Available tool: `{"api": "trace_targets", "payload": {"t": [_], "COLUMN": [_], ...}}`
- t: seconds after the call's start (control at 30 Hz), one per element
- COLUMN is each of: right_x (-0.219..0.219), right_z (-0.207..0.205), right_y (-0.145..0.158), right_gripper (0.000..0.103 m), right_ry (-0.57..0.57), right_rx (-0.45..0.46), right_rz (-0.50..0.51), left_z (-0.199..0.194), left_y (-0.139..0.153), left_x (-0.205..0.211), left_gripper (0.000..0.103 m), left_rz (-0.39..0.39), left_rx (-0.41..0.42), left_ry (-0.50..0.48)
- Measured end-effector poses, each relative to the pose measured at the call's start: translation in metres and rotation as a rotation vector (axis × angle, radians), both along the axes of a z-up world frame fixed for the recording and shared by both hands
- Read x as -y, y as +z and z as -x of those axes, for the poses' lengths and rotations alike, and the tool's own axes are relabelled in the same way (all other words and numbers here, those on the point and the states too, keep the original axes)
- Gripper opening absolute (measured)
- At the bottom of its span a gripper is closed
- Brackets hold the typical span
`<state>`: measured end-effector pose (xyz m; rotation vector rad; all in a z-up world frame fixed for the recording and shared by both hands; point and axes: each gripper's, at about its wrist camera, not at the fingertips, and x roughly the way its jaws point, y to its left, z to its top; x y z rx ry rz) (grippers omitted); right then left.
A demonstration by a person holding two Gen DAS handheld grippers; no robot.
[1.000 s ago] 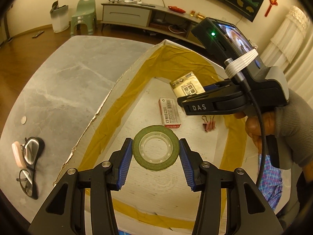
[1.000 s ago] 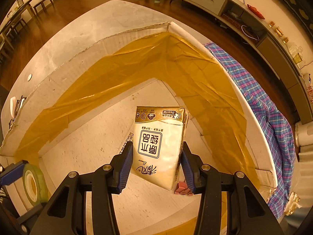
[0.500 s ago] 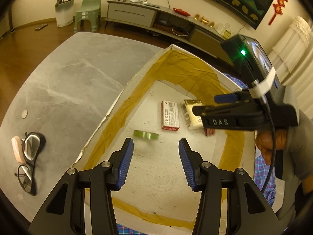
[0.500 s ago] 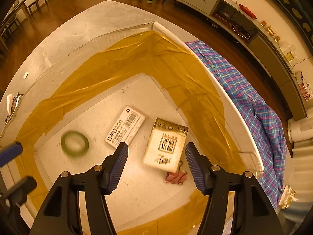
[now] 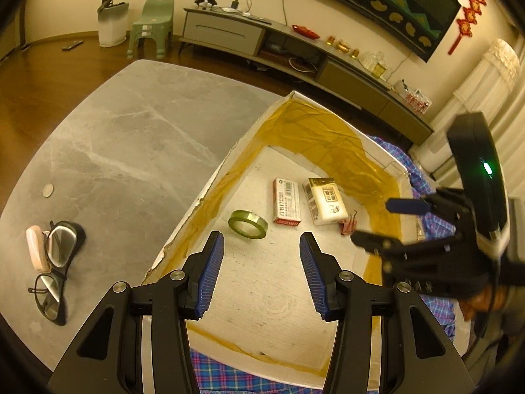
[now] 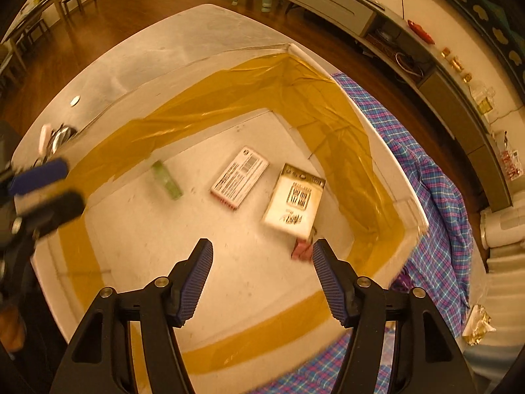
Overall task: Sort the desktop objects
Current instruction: 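Open both tools to drop the tape roll and tissue pack into the box, then move both open tools back toward the remaining items on the shirt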
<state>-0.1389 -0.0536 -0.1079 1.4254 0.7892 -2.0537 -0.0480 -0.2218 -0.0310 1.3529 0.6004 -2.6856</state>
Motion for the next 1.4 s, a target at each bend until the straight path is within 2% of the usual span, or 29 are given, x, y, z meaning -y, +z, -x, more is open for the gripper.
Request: {"api": "trace_targets", "payload": {"t": [0.17, 0.47, 0.67, 0.93, 1.27, 1.4], "right_x": [-0.011, -0.025, -0.037, -0.056, -0.094, -0.115], "right_z": [-0.028, -0.051, -0.075, -0.106, -0.117, -0.123], "right_y": [0.007, 0.022, 0.038, 0.057, 0.051, 0.053], "right_gripper": [0.067, 0.067, 0.067, 0.068, 0.068, 0.068], "right_ry": [0.029, 0.011, 0.004, -0.007, -0.060, -0.073], "right_rx": [-0.037, -0.069, -0.126, -0.240, -0.255, -0.274], "right_rz": [-0.001, 0.059, 0.138, 0.259, 0.417, 0.489], "left_z": [-0.003, -0.011, -0.018, -0.028, -0.034, -0.037], "left_y": [0.005, 0.017, 0.023, 0.033, 0.041, 0.048], "left_x": [-0.005, -0.016, -0.018, -0.039, -0.076, -0.097], "left_gripper": [0.051, 0.051, 0.051, 0.051, 0.051, 0.051], "left_rz": [0.008, 0.036, 0.027, 0.053, 0.061, 0.060], "left_rx": [-0.023, -0.087, -0.136, -0.207, -0.259, -0.295], "left_ry": [-0.017, -0.036, -0.053, -0.099, -0.169, -0.227]}}
